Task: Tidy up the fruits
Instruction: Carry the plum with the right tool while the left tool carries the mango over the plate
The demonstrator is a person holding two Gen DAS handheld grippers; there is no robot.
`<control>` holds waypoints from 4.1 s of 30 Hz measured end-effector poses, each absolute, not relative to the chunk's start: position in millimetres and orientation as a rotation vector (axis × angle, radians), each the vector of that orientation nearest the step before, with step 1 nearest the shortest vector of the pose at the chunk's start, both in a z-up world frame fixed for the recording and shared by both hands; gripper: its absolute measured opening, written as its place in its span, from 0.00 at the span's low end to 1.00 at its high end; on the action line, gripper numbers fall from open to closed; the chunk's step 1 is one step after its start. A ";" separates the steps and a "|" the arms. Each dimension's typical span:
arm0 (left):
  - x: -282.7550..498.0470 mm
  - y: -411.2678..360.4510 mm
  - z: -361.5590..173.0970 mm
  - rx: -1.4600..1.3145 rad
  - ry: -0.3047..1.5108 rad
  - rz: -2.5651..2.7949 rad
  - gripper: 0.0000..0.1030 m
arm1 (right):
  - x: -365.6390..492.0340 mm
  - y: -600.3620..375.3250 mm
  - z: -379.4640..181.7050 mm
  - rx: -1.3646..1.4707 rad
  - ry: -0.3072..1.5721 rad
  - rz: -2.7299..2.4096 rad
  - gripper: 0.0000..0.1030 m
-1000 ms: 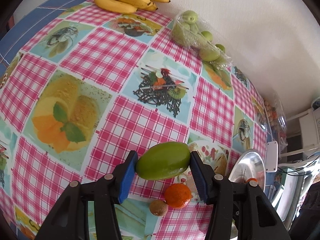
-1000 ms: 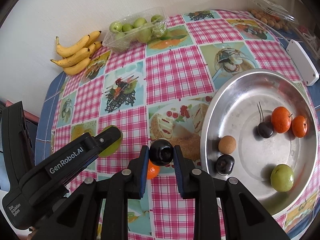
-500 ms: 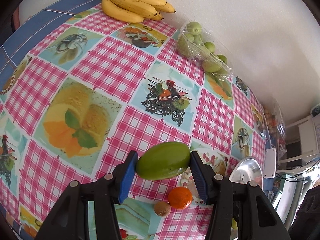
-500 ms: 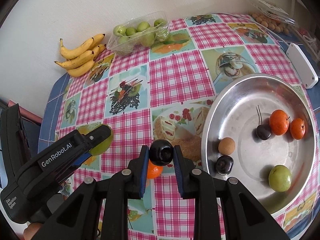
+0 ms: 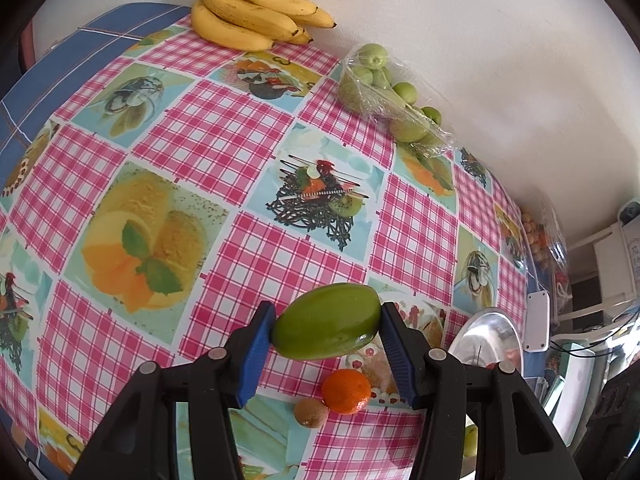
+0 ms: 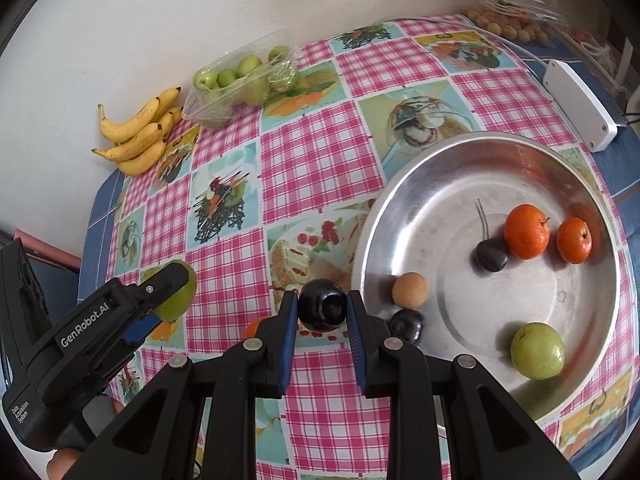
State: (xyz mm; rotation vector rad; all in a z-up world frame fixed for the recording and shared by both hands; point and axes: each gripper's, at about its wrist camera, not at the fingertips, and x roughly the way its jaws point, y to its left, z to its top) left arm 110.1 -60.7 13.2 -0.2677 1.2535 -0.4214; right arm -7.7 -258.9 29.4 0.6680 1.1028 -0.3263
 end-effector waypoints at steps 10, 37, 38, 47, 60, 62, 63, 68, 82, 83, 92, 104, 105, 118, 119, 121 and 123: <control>94.8 -86.8 24.1 -0.198 1.227 -0.476 0.52 | -27.2 -285.4 28.3 0.714 1.100 -0.395 0.25; 114.6 -65.2 -21.0 -0.256 1.345 -0.384 0.57 | -14.0 -269.9 12.5 0.675 1.161 -0.358 0.25; 114.4 -66.5 -21.8 -0.252 1.343 -0.386 0.58 | -13.6 -269.5 12.5 0.672 1.162 -0.358 0.25; 112.9 -77.9 -33.4 -0.222 1.353 -0.396 0.59 | -12.7 -269.2 11.7 0.665 1.169 -0.362 0.25; 110.3 -84.4 -38.0 -0.154 1.363 -0.395 0.57 | -12.8 -268.8 12.1 0.662 1.170 -0.365 0.25; 110.0 -84.6 -38.1 -0.152 1.362 -0.396 0.57 | -13.1 -268.8 12.1 0.662 1.170 -0.365 0.25; 109.8 -85.0 -38.1 -0.151 1.362 -0.393 0.55 | -12.9 -268.4 12.4 0.662 1.169 -0.365 0.25; 108.1 -79.4 -35.5 -0.171 1.362 -0.395 0.54 | -12.7 -269.0 12.5 0.665 1.168 -0.365 0.25; 111.9 -74.8 -15.6 -0.204 1.317 -0.418 0.36 | -14.9 -268.4 17.0 0.668 1.159 -0.366 0.25; 112.5 -75.5 -19.4 -0.205 1.328 -0.414 0.36 | -14.7 -268.3 16.9 0.667 1.159 -0.367 0.25; 106.8 -79.1 -32.6 -0.182 1.393 -0.436 0.60 | -13.7 -267.8 17.0 0.668 1.161 -0.368 0.25; 100.5 -75.1 -37.7 -0.155 1.404 -0.430 0.50 | -13.7 -268.1 16.5 0.674 1.159 -0.365 0.25; 100.8 -74.6 -37.7 -0.163 1.405 -0.430 0.50 | -13.8 -268.1 16.7 0.675 1.158 -0.365 0.25; 103.8 -74.0 -9.7 -0.248 1.353 -0.481 0.50 | -17.3 -269.0 23.8 0.674 1.140 -0.359 0.25; 102.5 -75.9 -6.1 -0.247 1.345 -0.489 0.50 | -18.3 -269.4 24.7 0.673 1.139 -0.361 0.25; 99.5 -80.9 0.3 -0.242 1.330 -0.509 0.50 | -20.6 -271.7 26.6 0.677 1.134 -0.366 0.25; 95.0 -87.5 6.3 -0.236 1.319 -0.532 0.50 | -24.6 -275.9 28.3 0.688 1.126 -0.375 0.25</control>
